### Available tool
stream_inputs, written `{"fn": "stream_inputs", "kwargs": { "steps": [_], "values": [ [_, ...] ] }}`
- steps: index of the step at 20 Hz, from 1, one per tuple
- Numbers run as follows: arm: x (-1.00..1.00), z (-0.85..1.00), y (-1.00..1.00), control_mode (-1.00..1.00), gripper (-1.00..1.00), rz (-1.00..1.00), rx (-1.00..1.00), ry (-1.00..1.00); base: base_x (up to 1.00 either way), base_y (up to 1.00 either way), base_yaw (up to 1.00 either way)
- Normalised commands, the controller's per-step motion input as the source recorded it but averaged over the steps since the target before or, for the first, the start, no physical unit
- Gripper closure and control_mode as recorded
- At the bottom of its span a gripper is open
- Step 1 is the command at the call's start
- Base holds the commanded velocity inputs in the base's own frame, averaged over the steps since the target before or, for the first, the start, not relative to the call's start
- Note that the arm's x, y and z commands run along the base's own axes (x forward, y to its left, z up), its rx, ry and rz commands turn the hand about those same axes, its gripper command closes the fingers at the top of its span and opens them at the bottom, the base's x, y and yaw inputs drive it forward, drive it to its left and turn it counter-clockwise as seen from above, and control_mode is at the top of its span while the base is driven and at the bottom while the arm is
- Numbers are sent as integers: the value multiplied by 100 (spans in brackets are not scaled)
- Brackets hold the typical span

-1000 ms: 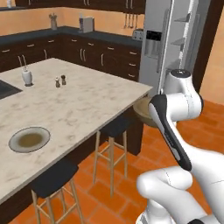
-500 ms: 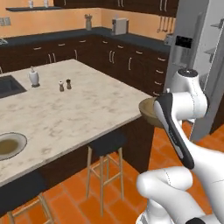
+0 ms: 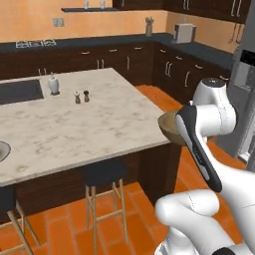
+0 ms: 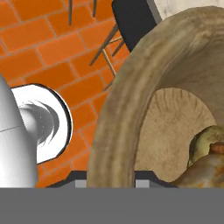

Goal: Pick the chicken drumstick and potato from their plates and place them in the bowl. Then put the bowl in the fridge.

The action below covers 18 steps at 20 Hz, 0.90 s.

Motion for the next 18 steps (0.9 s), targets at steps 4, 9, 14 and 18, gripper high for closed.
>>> {"fn": "stream_inputs", "kwargs": {
  "steps": [4, 9, 14, 18],
  "values": [
    [0, 0, 0, 100, 100, 0, 0, 0, 11, -100, 47],
    [0, 0, 0, 100, 100, 0, 0, 0, 7, -100, 35],
    [0, 0, 0, 100, 100, 0, 0, 0, 3, -75, -1],
    [0, 0, 0, 100, 100, 0, 0, 0, 31, -46, -7]
  ]
}}
